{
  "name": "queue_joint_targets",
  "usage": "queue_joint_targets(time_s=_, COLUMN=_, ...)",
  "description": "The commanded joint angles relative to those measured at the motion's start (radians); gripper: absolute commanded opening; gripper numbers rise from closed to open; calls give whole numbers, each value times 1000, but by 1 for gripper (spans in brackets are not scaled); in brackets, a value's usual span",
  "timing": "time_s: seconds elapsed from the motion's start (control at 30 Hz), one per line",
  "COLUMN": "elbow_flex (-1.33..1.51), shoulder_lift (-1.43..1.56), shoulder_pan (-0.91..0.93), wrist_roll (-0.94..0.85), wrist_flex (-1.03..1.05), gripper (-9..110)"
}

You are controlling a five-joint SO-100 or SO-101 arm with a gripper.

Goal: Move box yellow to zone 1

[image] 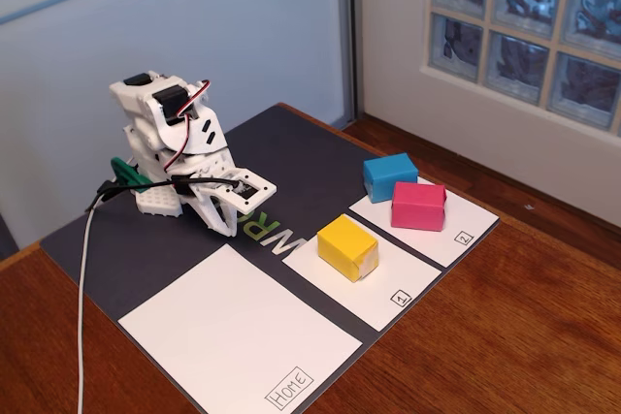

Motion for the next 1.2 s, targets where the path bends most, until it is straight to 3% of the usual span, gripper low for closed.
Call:
queue_joint_targets(time_s=0.0, elbow_flex=-2, shoulder_lift=52, shoulder_pan=-2, wrist_roll=-35, wrist_flex=66, gripper=0)
queue_joint_targets(time_s=1.17, elbow_flex=-2, shoulder_lift=52, shoulder_pan=-63, wrist_roll=31, wrist_flex=95, gripper=0)
